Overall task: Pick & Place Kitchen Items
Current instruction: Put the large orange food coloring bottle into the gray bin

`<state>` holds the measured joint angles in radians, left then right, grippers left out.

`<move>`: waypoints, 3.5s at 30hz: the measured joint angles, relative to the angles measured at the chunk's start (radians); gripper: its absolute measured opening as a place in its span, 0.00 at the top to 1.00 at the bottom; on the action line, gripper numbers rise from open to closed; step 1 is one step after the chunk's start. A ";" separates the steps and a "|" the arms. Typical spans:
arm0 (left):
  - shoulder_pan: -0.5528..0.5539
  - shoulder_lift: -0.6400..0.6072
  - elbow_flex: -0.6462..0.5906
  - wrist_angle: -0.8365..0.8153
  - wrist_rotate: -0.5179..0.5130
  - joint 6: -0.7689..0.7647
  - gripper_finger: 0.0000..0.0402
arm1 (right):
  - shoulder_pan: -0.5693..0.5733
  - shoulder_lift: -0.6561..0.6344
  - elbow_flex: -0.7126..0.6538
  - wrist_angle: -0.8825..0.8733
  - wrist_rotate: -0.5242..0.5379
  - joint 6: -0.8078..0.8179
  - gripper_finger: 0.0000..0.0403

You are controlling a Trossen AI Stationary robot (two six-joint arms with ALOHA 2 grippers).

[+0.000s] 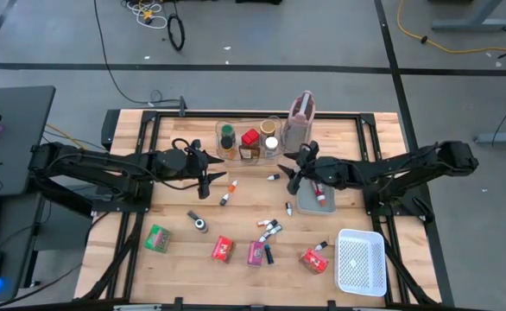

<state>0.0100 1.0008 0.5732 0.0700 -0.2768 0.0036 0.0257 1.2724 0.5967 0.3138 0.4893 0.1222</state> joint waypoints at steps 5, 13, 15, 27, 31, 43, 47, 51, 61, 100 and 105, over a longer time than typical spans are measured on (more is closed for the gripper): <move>0.000 0.000 0.000 0.000 0.000 0.000 0.52 | 0.044 0.001 0.238 -0.505 -0.060 0.084 0.48; 0.000 0.000 0.000 0.005 0.000 0.000 0.52 | 0.096 0.024 0.503 -1.291 -0.340 0.648 0.48; 0.000 0.000 0.000 0.007 0.000 0.000 0.52 | 0.103 0.025 0.495 -1.362 -0.387 0.737 0.48; 0.000 0.000 0.001 0.032 0.000 0.009 0.52 | 0.074 0.030 0.247 -1.304 -0.524 0.953 0.48; 0.000 0.000 0.000 0.036 0.000 0.009 0.52 | 0.038 0.030 0.203 -1.249 -0.525 0.950 0.48; 0.000 0.000 0.001 0.037 0.000 0.011 0.52 | -0.035 0.072 0.121 -1.109 -0.559 0.886 0.48; 0.000 0.000 0.000 0.038 0.000 0.011 0.52 | -0.045 0.135 0.115 -1.100 -0.561 0.858 0.48; 0.000 0.000 0.000 0.047 0.000 0.012 0.52 | -0.052 0.203 0.115 -1.097 -0.561 0.820 0.48; 0.000 0.000 0.000 0.050 0.000 0.012 0.52 | -0.058 0.249 0.132 -1.118 -0.559 0.770 0.63; 0.000 0.000 0.000 0.049 0.000 0.011 0.52 | -0.136 0.241 0.498 -1.433 -0.292 0.153 0.63; 0.000 0.000 0.000 0.049 0.000 0.011 0.52 | -0.156 0.241 0.499 -1.404 -0.235 0.133 0.57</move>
<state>0.0101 1.0012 0.5732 0.1188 -0.2764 0.0151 -0.1302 1.5139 1.0955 -1.0900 0.2545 0.2550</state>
